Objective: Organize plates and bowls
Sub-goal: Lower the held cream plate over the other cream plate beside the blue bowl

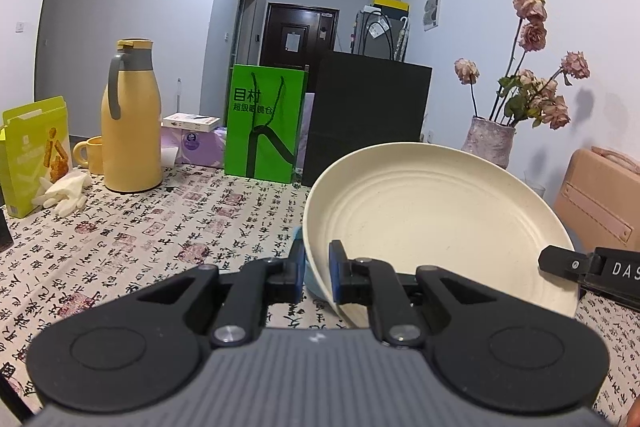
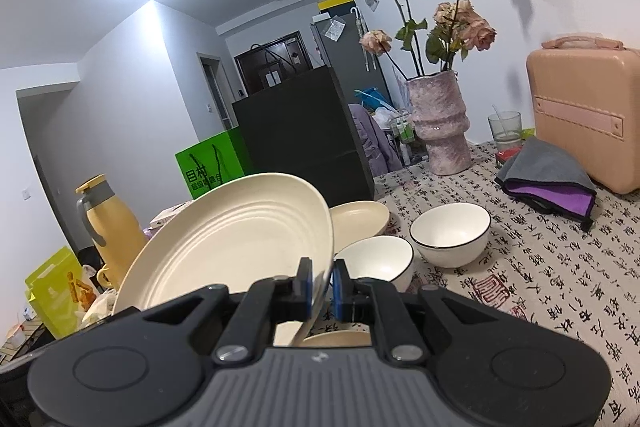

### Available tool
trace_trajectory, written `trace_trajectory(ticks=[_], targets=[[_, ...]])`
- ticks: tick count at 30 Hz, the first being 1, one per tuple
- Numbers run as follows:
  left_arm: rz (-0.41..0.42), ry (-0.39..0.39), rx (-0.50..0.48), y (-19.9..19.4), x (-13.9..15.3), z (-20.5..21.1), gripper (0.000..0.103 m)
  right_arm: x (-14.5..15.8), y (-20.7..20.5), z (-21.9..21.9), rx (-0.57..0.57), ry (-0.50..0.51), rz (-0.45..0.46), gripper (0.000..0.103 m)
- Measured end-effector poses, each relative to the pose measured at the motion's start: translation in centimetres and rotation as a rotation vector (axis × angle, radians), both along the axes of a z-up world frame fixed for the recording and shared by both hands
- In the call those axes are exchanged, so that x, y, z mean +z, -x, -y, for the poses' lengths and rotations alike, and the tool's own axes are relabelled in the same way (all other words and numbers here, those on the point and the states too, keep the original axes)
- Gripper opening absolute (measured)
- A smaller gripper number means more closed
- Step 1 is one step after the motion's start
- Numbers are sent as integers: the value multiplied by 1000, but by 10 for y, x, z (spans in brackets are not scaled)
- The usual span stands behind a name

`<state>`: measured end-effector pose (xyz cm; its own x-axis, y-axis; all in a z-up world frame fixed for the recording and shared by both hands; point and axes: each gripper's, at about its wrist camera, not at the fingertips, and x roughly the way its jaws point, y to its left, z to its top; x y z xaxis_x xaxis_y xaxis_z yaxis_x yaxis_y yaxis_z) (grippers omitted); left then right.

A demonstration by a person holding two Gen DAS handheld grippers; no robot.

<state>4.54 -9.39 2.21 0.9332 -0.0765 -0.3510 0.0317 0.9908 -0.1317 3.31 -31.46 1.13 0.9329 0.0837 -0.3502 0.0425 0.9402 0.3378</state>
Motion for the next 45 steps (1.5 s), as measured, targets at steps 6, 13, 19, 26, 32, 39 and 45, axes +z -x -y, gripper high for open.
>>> trace_trajectory(ticks=[6, 13, 19, 26, 32, 39, 45], targets=[[3, -17, -21, 0, -6, 9, 12, -9, 3, 8, -16, -15, -8, 10], [-13, -23, -42, -3, -14, 17, 12, -16, 4, 19, -27, -32, -12, 10], [-25, -27, -56, -6, -22, 22, 12, -22, 3, 24, -36, -33, -21, 10], [-44, -33, -73, -8, -30, 25, 12, -30, 3, 27, -47, -36, -41, 10], [-62, -39, -81, -8, -37, 26, 12, -37, 5, 28, -51, -36, -61, 10], [-78, -49, -94, -6, -45, 28, 12, -45, 6, 30, -56, -39, -85, 10], [-98, -51, -100, -6, -52, 27, 13, -51, 7, 30, -54, -38, -102, 10]])
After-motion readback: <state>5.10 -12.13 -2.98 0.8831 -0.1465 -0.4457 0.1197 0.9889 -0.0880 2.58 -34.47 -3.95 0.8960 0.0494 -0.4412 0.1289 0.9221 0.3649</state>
